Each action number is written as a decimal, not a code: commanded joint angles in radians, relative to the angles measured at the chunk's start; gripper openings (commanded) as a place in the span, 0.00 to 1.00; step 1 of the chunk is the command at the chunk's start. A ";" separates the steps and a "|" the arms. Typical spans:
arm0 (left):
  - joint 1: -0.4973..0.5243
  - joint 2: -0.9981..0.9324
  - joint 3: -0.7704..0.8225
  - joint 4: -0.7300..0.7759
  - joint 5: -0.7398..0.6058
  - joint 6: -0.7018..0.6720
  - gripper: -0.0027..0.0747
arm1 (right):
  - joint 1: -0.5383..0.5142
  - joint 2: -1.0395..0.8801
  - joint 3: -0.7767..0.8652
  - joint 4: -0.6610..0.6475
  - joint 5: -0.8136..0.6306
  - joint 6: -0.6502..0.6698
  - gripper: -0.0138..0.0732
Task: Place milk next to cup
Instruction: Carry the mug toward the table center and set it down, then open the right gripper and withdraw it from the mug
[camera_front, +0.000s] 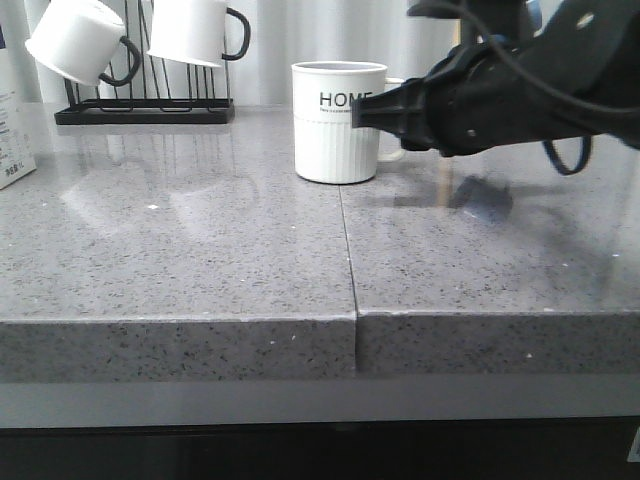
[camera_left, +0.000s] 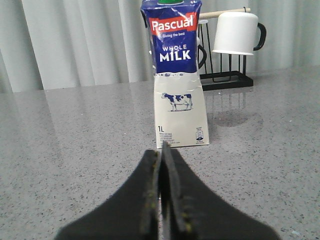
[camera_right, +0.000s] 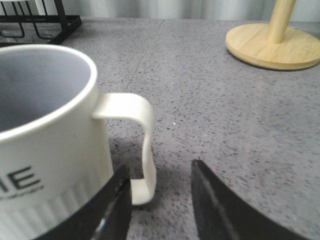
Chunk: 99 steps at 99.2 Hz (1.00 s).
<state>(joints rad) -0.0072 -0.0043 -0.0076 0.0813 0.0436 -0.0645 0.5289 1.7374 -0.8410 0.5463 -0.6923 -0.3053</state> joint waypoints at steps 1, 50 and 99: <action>0.002 -0.032 0.051 -0.006 -0.077 -0.009 0.01 | -0.002 -0.110 0.031 -0.020 -0.081 0.003 0.52; 0.002 -0.032 0.051 -0.006 -0.077 -0.009 0.01 | -0.237 -0.637 0.275 -0.160 0.319 0.022 0.52; 0.002 -0.032 0.051 -0.006 -0.077 -0.009 0.01 | -0.437 -1.112 0.385 -0.546 0.692 0.341 0.51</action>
<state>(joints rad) -0.0072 -0.0043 -0.0076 0.0813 0.0436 -0.0645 0.1082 0.6938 -0.4474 0.0782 0.0099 -0.0223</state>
